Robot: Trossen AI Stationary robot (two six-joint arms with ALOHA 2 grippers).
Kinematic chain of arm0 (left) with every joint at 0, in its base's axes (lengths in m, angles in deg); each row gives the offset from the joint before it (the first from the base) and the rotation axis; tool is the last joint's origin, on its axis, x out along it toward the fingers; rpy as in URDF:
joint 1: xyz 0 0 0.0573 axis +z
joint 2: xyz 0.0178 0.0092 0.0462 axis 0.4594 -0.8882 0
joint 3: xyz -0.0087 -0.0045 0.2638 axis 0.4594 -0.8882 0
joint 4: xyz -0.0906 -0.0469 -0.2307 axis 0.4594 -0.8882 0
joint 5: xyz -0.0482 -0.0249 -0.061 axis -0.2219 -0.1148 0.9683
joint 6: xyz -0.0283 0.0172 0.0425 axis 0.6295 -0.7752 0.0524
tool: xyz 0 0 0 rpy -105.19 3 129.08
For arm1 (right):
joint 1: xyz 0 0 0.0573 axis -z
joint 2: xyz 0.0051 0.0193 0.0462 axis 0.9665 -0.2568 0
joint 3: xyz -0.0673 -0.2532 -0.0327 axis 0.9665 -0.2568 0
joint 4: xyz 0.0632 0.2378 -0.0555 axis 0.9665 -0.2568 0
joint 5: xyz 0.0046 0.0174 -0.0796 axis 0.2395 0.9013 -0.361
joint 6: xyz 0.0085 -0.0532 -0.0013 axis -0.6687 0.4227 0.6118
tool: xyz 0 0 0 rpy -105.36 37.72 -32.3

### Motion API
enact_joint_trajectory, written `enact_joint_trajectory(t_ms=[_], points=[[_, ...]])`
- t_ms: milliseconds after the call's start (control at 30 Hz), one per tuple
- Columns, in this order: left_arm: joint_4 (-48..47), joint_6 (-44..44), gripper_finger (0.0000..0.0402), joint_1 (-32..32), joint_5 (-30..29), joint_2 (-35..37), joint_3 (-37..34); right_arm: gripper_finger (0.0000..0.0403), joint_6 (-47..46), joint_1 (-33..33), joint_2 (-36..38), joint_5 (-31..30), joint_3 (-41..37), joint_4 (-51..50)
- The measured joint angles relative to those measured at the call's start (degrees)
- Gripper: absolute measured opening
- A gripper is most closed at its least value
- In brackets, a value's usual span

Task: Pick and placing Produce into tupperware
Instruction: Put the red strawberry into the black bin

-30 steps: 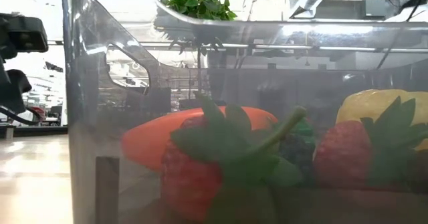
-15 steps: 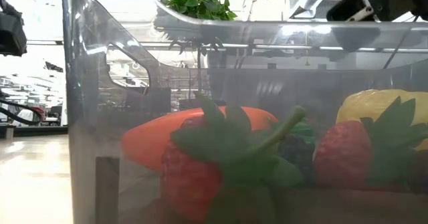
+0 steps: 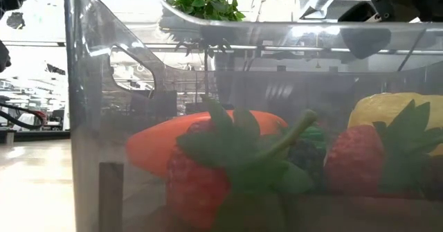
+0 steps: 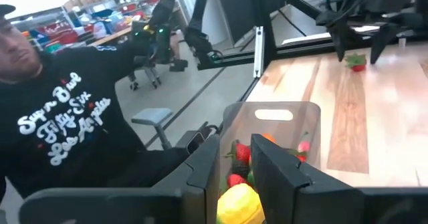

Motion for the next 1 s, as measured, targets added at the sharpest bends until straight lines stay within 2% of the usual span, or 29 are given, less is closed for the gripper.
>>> enact_joint_trajectory(t_ms=[167, 467, 800, 1000], points=[[3.13, 0.63, 0.0309, -0.74, -2.97, -3.35, 0.1, 0.0108, -0.74, 0.0, 0.0, -0.09, 0.0, -0.04], [3.53, 0.91, 0.0309, -0.65, -5.76, -3.54, -0.14, 0.0108, -0.74, 0.0, -0.02, -0.09, 0.0, -0.07], [2.22, 2.1, 0.0307, -0.55, -6.23, -3.54, -0.14, 0.0108, -0.43, -0.02, -0.04, -1.38, 0.0, -0.09], [1.31, 2.66, 0.0266, -0.55, -6.36, -3.54, -0.19, 0.0108, -0.3, -0.02, -0.04, -1.4, 0.0, -0.09]])
